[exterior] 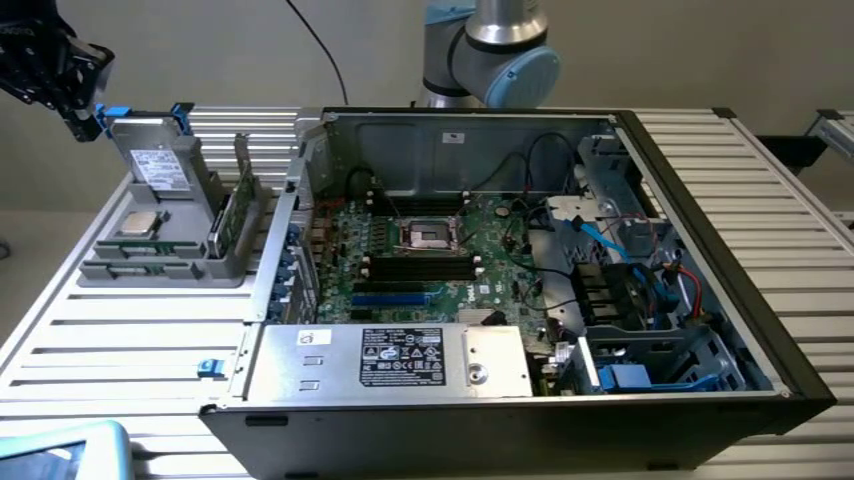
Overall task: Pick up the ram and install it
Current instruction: 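Pick up the ram and move it above insertion slot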
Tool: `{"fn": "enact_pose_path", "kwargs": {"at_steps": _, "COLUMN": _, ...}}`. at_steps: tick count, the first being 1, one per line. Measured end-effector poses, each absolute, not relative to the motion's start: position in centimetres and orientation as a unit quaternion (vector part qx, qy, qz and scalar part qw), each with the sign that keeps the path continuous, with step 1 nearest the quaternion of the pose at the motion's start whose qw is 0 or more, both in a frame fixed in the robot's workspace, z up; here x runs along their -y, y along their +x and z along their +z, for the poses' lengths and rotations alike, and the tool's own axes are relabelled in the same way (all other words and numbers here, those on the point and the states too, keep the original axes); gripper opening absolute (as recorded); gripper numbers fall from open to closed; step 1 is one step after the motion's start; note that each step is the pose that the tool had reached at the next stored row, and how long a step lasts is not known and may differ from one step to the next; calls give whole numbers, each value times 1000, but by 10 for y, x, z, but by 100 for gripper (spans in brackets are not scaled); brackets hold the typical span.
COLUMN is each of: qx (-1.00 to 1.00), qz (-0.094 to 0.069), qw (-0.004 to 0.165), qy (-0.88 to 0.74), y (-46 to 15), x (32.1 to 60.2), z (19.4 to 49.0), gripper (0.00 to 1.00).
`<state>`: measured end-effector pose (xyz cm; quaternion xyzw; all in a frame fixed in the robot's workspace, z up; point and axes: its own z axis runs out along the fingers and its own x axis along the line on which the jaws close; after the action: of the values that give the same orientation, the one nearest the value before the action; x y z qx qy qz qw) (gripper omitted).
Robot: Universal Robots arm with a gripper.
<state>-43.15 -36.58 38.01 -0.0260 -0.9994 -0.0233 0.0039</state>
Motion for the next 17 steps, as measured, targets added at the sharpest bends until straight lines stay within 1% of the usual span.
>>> {"fn": "enact_pose_path", "kwargs": {"at_steps": 17, "qx": 993, "qz": -27, "qw": 8, "qy": 118, "y": -431, "x": 366, "z": 380, "gripper": 11}}
